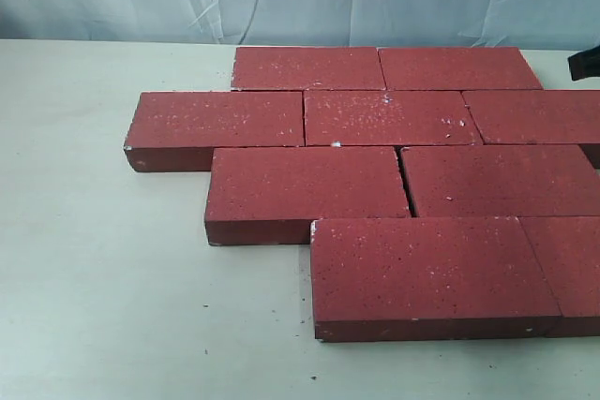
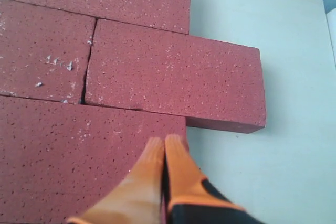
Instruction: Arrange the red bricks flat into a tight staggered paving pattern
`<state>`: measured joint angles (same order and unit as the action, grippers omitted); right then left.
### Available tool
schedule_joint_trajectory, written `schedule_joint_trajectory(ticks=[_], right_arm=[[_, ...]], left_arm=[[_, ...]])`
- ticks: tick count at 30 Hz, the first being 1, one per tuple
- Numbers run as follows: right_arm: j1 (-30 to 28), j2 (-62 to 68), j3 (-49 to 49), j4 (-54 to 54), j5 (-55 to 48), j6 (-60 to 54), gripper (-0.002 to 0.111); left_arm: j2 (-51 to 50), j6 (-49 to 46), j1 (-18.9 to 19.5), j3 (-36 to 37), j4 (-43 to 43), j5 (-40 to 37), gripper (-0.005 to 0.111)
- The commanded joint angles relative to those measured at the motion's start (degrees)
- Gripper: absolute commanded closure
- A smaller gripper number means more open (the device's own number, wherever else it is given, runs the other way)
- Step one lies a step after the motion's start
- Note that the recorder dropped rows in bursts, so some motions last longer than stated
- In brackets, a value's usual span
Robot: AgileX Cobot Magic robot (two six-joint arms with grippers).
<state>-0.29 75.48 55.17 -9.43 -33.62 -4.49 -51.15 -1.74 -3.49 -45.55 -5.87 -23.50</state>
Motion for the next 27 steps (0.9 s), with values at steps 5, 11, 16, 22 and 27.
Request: schedule_joint_trajectory(ticks=[5, 11, 16, 22, 27], right_arm=[[-0.26, -0.52, -0.46, -0.27, 1.16, 0.24, 0.109], [-0.26, -0.52, -0.46, -0.27, 1.16, 0.24, 0.109], [-0.26, -0.52, -0.46, 0.60, 1.02, 0.24, 0.109], [-0.26, -0.52, -0.46, 2.55, 1.15, 0.24, 0.109], [-0.26, -0.52, -0.46, 2.55, 1.15, 0.24, 0.109]], left_arm=[[20.60, 0.62, -0.10, 8.51, 6.64, -6.53, 0.107], [27.98, 0.62, -0.10, 8.51, 11.21, -14.12, 0.107], [28.42, 0.31, -0.10, 8.51, 10.37, -14.12, 0.107], [28.42, 0.31, -0.10, 8.51, 7.15, -12.34, 0.107], [28.42, 0.31, -0.10, 8.62, 7.26, -12.68, 0.107]])
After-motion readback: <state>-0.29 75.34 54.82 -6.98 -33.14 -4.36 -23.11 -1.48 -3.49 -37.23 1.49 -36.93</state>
